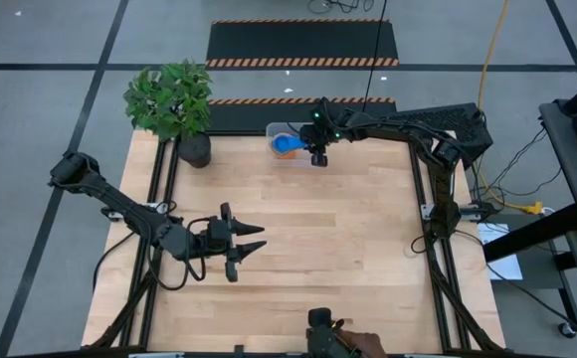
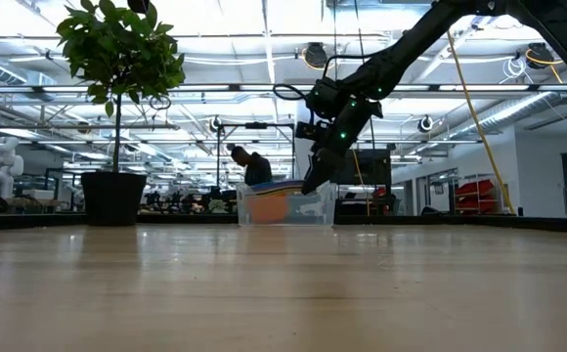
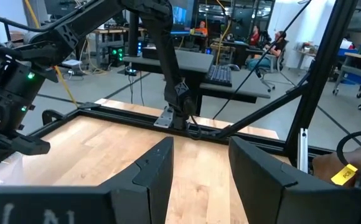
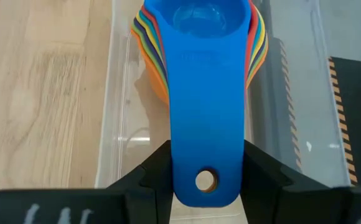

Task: Nest measuring cups in basket
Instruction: Put the stacked measuring cups into the transparent bin

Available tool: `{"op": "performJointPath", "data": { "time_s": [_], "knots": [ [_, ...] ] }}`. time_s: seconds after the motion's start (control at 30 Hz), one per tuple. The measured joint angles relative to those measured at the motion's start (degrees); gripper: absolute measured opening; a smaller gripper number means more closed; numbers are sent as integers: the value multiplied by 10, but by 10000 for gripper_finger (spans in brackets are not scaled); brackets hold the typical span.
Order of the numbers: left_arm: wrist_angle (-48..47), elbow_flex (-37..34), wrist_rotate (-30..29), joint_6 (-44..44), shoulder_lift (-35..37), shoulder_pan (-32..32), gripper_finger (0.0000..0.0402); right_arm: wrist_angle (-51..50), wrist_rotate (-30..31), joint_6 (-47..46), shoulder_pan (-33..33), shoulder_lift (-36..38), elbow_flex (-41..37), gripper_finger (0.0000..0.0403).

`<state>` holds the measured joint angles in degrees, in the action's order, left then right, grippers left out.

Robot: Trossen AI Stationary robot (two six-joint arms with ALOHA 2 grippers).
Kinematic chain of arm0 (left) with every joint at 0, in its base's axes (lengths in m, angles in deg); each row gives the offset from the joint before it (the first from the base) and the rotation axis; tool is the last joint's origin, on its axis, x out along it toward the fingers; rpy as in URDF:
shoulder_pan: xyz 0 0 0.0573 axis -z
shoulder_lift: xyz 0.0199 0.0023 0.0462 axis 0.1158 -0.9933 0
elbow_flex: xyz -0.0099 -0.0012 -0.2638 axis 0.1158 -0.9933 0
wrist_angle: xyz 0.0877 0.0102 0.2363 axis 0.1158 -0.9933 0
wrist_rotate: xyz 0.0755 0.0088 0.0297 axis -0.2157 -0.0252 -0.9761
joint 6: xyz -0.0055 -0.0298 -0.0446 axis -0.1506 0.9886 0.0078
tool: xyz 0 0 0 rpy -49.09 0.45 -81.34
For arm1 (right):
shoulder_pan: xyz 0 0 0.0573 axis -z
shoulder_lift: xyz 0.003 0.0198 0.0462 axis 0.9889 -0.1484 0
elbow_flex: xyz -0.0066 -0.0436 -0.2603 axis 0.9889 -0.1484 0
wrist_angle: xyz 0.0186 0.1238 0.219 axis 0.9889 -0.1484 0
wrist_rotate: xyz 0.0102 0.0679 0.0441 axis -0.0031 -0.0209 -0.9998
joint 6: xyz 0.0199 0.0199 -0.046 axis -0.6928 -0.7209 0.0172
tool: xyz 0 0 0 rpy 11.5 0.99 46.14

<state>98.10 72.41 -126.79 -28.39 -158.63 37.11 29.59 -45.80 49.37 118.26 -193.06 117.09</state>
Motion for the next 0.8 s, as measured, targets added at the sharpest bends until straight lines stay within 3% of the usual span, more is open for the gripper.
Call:
{"op": "performJointPath", "data": {
  "time_s": [0.47, 0.8],
  "knots": [
    [0, 0, 0, 1, 0, 0, 159, -6, -1, 9, 0, 0, 0, 126],
    [0, 0, 0, 10, 0, 0, 159, -1, 0, 16, 0, 0, 0, 192]
  ]
}}
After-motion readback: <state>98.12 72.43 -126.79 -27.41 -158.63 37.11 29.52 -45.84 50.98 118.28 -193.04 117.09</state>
